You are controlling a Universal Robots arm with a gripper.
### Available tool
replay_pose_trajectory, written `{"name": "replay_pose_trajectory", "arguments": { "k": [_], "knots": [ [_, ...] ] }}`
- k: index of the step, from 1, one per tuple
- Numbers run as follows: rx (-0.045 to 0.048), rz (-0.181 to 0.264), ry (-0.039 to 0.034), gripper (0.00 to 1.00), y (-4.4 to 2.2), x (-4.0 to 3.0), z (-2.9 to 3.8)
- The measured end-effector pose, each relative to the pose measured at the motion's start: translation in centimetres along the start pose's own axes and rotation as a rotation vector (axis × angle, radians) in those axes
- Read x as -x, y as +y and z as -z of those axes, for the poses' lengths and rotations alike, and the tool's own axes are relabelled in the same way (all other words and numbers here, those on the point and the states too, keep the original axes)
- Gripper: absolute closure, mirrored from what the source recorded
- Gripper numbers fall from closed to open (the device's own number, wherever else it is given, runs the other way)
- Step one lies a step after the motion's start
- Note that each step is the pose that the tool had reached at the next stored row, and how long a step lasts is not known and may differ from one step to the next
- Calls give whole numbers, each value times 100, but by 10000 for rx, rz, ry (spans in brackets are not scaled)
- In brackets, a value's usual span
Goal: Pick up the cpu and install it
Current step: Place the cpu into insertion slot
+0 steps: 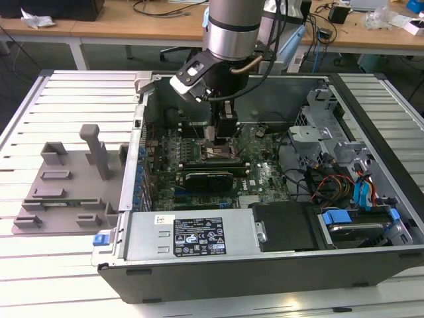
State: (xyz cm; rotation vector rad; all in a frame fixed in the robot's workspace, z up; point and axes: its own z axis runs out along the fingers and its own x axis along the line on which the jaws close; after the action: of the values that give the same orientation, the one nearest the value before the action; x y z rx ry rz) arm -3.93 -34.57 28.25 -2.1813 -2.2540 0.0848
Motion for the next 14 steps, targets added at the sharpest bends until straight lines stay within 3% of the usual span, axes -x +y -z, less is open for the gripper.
{"name": "replay_pose_trajectory", "arguments": {
  "k": [6, 7, 9, 11, 14],
  "knots": [
    [-1, -21, -24, 45, 1, 0, 0],
    [-5, -23, -89, 45, 1, 1, 0],
    [-4, -24, -89, 45, 3, -13, -7],
    [-4, -24, -91, 45, 6, -48, -12],
    [-5, -23, -111, 45, 13, -163, -16]
  ]
}}
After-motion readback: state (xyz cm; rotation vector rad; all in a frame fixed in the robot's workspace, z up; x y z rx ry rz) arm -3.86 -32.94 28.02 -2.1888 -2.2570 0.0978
